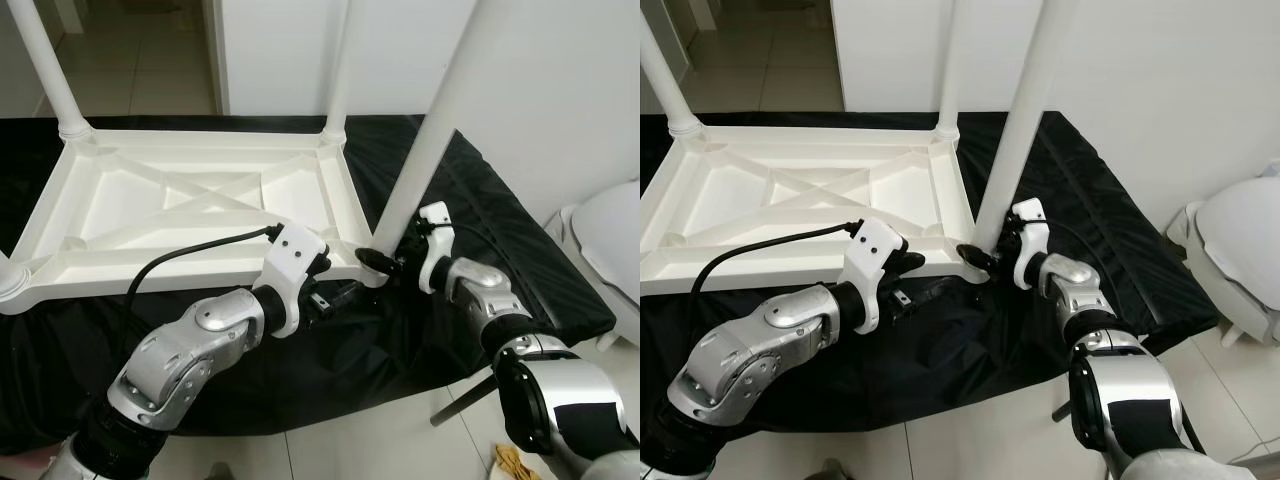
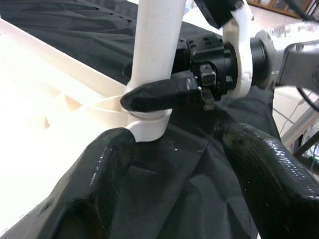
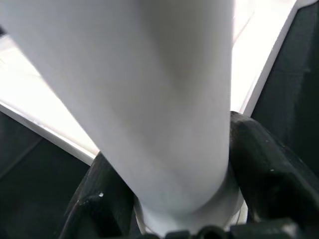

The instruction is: Building children table

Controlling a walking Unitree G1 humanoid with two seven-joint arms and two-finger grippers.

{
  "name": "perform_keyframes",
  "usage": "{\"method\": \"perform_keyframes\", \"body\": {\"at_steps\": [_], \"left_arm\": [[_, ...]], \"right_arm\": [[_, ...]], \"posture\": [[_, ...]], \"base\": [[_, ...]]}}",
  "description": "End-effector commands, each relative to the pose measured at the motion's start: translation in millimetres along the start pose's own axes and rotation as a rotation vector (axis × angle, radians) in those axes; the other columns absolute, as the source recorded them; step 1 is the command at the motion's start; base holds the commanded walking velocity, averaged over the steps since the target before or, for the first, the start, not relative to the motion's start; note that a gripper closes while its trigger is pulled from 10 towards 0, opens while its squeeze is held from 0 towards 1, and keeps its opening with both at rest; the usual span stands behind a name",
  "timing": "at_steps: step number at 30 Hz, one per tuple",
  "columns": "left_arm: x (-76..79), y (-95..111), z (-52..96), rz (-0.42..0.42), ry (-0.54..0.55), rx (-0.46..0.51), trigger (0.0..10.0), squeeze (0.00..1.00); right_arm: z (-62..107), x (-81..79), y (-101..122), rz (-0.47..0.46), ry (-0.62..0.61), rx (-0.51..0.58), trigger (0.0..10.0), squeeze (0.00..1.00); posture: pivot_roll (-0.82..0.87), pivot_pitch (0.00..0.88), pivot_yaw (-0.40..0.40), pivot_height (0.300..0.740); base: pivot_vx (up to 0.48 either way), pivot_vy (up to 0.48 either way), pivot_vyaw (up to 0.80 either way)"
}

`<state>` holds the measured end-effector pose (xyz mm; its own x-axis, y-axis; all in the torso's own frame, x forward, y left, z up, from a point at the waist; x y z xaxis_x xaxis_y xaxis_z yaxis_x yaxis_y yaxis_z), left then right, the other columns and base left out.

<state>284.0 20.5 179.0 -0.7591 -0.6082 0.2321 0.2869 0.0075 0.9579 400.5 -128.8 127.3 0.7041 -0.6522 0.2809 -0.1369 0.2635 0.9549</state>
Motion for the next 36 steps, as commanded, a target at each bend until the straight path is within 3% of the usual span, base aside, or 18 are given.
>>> {"method": "perform_keyframes", "body": {"at_steps": [1,6,8,11,14,19,21,25,28,29,36], "left_arm": [[14.2,-4.0,0.6,0.006,-0.111,-0.031,10.0,0.00],[14.5,-5.2,1.0,0.009,-0.111,-0.033,10.0,0.00],[14.5,-5.2,1.0,0.009,-0.111,-0.033,10.0,0.00],[16.2,-7.0,1.4,0.013,-0.113,-0.036,10.0,0.00],[16.8,-7.4,1.1,0.014,-0.116,-0.038,10.0,0.00],[18.8,-8.4,0.0,0.016,-0.125,-0.042,10.0,0.00],[18.8,-8.4,0.0,0.016,-0.125,-0.042,10.0,0.00],[20.6,-9.4,-1.1,0.014,-0.134,-0.045,10.0,0.00],[20.6,-9.4,-1.1,0.014,-0.134,-0.045,10.0,0.00],[21.2,-9.8,-1.5,0.015,-0.136,-0.046,10.0,0.00],[22.2,-11.3,-2.1,0.014,-0.139,-0.049,10.0,0.00]], "right_arm": [[7.5,1.6,-2.0,-0.022,-0.009,0.026,0.0,0.00],[7.9,7.7,-3.0,-0.051,-0.153,0.037,0.0,0.00],[7.9,7.7,-3.0,-0.051,-0.153,0.037,0.0,0.00],[7.2,10.3,-7.7,-0.139,-0.354,0.008,0.0,0.00],[7.9,9.3,-8.8,-0.152,-0.413,-0.011,0.0,0.00],[11.4,1.1,-6.9,-0.136,-0.554,-0.046,0.0,0.00],[11.4,1.1,-6.9,-0.136,-0.554,-0.046,0.0,0.00],[9.4,-18.8,-4.2,-0.184,-0.730,-0.107,0.0,0.00],[9.4,-18.8,-4.2,-0.184,-0.730,-0.107,0.0,0.00],[10.9,-23.0,-3.4,-0.201,-0.791,-0.130,0.0,0.00],[4.3,-35.2,1.9,-0.248,-0.770,-0.142,0.0,0.00]], "posture": [[0.02,0.051,-0.067,0.740],[0.02,0.051,-0.075,0.740],[0.02,0.051,-0.075,0.740],[0.02,0.053,-0.077,0.740],[0.02,0.052,-0.079,0.740],[0.01,0.050,-0.080,0.740],[0.01,0.050,-0.080,0.740],[0.01,0.040,-0.085,0.740],[0.01,0.040,-0.085,0.740],[0.01,0.036,-0.087,0.740],[0.02,0.030,-0.095,0.740]], "base": [[0.000,0.000,0.00],[0.000,0.000,0.00],[0.000,0.000,0.00],[0.000,0.000,0.00],[0.000,0.000,0.00],[0.000,0.000,0.00],[0.000,0.000,0.00],[0.000,0.000,0.00],[0.000,0.000,0.00],[0.000,0.000,0.00],[0.000,0.000,0.00]]}}
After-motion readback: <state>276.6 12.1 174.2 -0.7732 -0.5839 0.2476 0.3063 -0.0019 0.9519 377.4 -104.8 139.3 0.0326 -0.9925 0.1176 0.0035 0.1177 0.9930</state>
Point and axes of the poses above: a point about 5 cm out from each wrist's last joint towards the gripper, its own z axis pointing back from the gripper into the wrist, its own y axis along the axis of the wrist's last joint, x = y × z, the point moved 5 cm from there along -z, pointing out of the wrist towards the gripper, and after that the axes turned 13 degrees about z, right-handed, at the moved point
